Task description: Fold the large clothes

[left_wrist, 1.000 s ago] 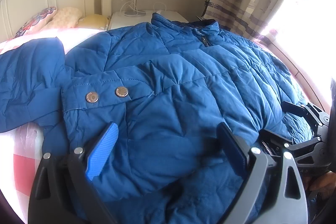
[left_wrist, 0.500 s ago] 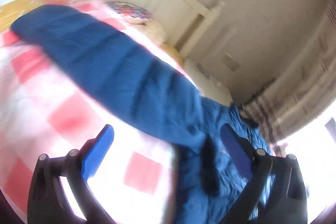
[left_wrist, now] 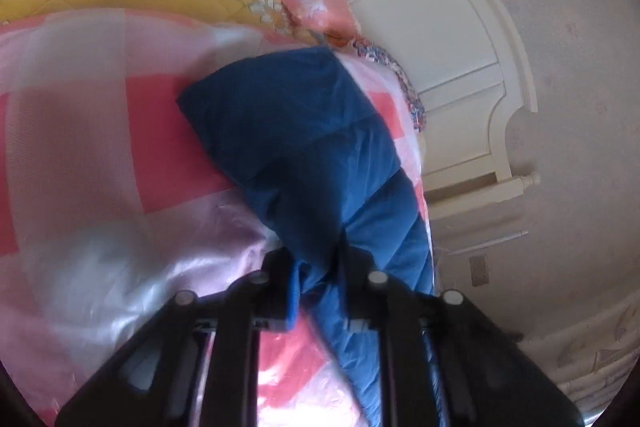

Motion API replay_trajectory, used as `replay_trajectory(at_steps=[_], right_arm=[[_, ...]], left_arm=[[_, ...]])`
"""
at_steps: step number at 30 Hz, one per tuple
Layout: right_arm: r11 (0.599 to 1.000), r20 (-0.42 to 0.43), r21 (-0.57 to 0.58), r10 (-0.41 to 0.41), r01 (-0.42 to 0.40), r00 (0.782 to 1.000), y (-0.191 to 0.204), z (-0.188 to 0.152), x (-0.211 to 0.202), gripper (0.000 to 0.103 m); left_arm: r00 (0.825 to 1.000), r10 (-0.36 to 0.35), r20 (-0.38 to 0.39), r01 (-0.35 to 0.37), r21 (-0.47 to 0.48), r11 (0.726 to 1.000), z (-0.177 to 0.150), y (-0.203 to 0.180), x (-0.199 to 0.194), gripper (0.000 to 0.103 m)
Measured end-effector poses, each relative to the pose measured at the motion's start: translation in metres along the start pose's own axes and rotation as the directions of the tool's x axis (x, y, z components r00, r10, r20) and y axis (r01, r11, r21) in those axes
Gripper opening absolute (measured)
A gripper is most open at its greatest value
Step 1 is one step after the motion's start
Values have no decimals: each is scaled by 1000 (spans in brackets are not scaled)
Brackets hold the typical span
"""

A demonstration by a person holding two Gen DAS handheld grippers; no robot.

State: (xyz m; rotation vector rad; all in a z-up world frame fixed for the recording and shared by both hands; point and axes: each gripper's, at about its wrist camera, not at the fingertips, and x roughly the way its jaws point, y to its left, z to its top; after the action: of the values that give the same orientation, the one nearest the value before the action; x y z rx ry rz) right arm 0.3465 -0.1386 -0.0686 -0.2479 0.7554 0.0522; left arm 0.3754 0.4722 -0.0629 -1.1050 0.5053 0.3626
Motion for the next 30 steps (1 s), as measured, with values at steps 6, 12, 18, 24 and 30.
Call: replay_trajectory(at_steps=[6,12,18,24,30], right_arm=[[933,242,346,13,-99,970,-67,-19,-40,97],[674,336,706,-50,-217,940,-142,-65,-44,97],[527,369,809,-112,-259,923,-169,-90,-46,97],[568,375,779,-83,-265,923,-164,-84,-47,97],[551,380,787,-79,-278,921,-168,-87,-45,97]], left_arm=[[970,-181,163,93,438,894,-105,-139,-69,9],[954,-287,-90,217,866,450,-319,-272,-78,11],[948,-10,-319,319,948,-7,-522,-251,-33,58],[957,-19,-290,290,952,92,-500,-225,-40,81],[981,-23,-191,165,778,606,-354,-176,-46,87]])
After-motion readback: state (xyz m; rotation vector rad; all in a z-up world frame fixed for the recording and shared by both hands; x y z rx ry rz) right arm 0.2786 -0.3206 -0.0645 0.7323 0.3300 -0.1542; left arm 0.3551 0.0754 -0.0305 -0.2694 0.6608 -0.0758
